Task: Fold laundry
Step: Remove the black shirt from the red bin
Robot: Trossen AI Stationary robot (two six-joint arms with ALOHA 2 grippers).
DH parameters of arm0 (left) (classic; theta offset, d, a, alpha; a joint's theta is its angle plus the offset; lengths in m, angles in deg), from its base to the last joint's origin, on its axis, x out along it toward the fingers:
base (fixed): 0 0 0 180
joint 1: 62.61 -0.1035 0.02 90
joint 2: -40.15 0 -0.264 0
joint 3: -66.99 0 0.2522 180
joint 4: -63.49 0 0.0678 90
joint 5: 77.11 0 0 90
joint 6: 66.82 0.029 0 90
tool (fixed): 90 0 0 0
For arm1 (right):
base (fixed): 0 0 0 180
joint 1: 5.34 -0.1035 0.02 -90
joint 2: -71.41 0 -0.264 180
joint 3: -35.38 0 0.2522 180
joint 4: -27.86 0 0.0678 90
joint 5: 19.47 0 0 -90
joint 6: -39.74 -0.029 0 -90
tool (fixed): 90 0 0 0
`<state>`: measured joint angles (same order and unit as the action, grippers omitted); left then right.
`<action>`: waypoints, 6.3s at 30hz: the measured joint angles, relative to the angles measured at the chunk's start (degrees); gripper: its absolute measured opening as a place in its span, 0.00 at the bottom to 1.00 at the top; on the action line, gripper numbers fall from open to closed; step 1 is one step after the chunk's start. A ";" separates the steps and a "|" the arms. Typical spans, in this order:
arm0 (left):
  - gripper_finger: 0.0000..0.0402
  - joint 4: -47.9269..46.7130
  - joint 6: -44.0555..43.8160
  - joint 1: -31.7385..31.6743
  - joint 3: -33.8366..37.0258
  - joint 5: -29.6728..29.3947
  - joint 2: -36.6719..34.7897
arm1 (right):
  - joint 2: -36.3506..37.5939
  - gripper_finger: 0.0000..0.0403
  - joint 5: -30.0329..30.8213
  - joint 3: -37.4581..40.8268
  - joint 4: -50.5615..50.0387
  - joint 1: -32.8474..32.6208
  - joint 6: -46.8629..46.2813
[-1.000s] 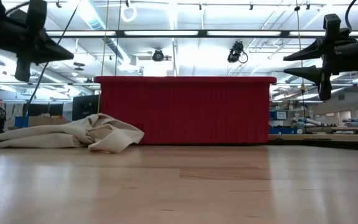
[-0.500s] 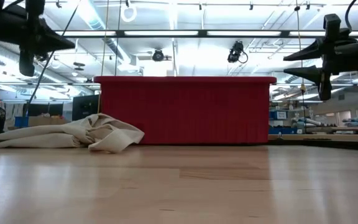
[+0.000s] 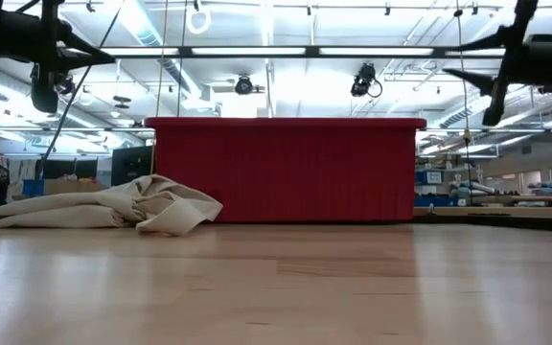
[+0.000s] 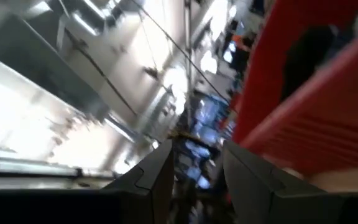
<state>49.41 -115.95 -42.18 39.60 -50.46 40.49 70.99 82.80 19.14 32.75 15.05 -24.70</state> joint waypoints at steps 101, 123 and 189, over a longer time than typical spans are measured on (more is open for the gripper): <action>0.61 -27.87 40.28 -62.88 -86.43 77.53 104.52 | -65.94 0.36 -8.34 -62.07 -18.49 13.62 43.82; 0.76 -24.15 45.30 -48.05 -89.88 39.55 114.90 | -65.93 0.36 -22.25 -62.03 -17.98 20.28 43.03; 0.95 -41.70 38.25 -47.71 -103.25 26.41 122.26 | -65.69 0.36 -40.60 -62.03 -16.97 20.52 44.87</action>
<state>7.70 -77.70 -89.89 -63.65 -24.06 162.75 5.30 42.20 -42.89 15.77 35.57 20.17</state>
